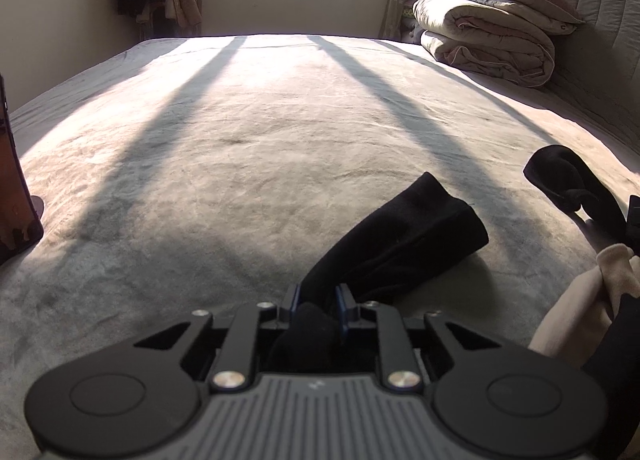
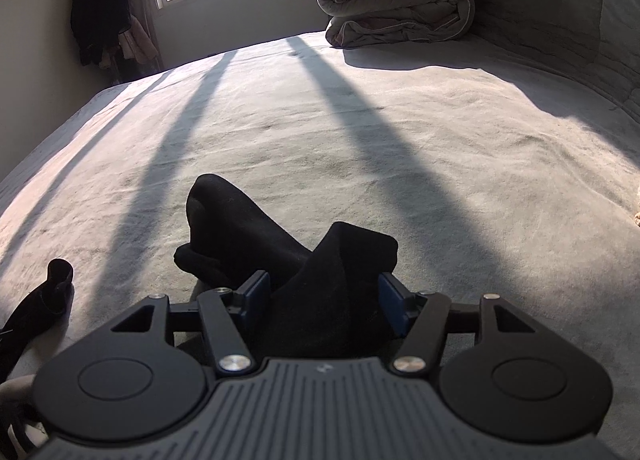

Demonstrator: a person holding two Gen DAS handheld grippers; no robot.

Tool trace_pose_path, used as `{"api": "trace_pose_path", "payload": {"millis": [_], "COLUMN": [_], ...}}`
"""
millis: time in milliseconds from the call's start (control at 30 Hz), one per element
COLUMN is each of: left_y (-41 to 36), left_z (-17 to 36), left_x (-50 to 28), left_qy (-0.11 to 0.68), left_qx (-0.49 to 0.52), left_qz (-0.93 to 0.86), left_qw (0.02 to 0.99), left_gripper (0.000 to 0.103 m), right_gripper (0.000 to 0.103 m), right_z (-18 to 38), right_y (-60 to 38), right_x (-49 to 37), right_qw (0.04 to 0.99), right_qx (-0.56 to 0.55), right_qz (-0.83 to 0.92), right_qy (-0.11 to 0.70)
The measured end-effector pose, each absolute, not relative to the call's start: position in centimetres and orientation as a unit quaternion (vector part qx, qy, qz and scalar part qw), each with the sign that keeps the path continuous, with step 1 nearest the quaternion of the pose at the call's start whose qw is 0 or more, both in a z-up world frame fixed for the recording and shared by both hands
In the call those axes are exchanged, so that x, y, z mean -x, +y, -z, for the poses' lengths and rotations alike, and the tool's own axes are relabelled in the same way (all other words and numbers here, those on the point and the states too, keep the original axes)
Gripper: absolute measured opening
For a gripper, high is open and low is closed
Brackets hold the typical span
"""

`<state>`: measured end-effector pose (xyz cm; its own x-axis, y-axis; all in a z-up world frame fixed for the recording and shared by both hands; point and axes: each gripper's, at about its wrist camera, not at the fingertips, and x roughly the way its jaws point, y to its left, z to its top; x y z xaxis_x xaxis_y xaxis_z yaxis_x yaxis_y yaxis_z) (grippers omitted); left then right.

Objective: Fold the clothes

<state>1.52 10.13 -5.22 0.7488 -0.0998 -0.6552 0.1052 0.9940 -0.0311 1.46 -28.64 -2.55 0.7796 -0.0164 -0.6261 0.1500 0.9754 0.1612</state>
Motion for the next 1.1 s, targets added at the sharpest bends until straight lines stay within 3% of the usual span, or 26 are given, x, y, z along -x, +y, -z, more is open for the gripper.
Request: {"api": "trace_pose_path", "payload": {"millis": [700,900,1100], "left_y": [18.5,20.5,19.1], "left_z": [3.7,2.9,1.5], "left_x": [3.0,4.4,5.8], "left_qy": [0.373,0.367,0.336], "left_qx": [-0.004,0.024,0.027], "left_qz": [-0.102,-0.104,-0.053], "left_qw": [0.922,0.924,0.94], "left_gripper": [0.015,0.022,0.047], "right_gripper": [0.06,0.06,0.062], "right_z": [0.6,0.6,0.4], "right_y": [-28.1,-28.7,-29.6], "right_x": [-0.7,0.4,1.5], "right_qw": [0.942,0.942,0.939], "right_qx": [-0.14,-0.144,-0.159], "right_qz": [0.031,0.04,0.043], "right_qy": [0.303,0.302,0.302]}}
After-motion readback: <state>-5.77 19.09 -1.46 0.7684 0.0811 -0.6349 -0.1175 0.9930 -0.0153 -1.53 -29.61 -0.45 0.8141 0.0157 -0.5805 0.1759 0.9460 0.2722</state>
